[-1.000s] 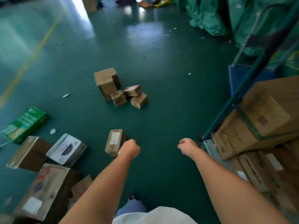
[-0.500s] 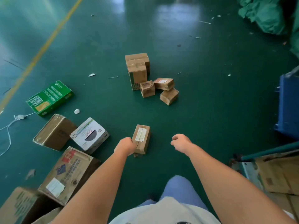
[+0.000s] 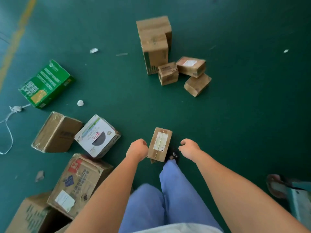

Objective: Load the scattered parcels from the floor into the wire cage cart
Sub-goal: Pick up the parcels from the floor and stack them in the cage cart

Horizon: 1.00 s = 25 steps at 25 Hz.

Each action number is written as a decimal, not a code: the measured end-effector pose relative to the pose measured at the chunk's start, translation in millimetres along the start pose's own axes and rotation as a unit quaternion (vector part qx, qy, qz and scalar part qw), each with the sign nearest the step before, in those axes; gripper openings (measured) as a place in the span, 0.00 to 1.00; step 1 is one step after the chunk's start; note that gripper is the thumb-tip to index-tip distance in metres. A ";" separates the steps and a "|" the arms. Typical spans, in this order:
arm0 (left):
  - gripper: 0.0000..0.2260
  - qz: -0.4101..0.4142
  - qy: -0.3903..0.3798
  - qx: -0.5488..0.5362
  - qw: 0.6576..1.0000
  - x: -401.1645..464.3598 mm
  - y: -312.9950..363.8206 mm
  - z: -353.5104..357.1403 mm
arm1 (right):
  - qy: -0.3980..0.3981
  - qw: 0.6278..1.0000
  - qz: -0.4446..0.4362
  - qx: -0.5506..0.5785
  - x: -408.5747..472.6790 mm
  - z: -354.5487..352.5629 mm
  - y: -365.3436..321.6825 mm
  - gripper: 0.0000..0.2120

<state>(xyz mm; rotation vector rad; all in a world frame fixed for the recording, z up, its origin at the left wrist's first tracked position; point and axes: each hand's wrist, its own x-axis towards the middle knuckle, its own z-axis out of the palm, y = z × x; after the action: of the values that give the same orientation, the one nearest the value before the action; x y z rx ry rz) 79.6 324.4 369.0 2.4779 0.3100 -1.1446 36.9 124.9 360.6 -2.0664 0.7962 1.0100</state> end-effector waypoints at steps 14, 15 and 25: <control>0.16 -0.053 -0.153 -0.022 0.987 294.2 -73.5 116.2 | -0.028 0.986 0.164 0.023 287.3 163.7 4.1 0.22; 0.16 -0.056 -0.158 -0.019 0.986 309.6 -83.4 124.9 | -0.023 0.982 0.184 0.041 302.2 179.4 5.6 0.28; 0.15 -0.061 -0.188 0.076 0.977 396.3 -158.4 148.3 | 0.068 0.953 0.294 0.043 383.5 264.7 -16.7 0.65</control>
<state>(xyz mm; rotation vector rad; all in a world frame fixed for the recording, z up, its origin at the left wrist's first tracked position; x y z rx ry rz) 176.7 416.0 -62.6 2.3247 0.2747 -1.7123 136.7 259.7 -74.4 -1.8716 1.5592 1.1158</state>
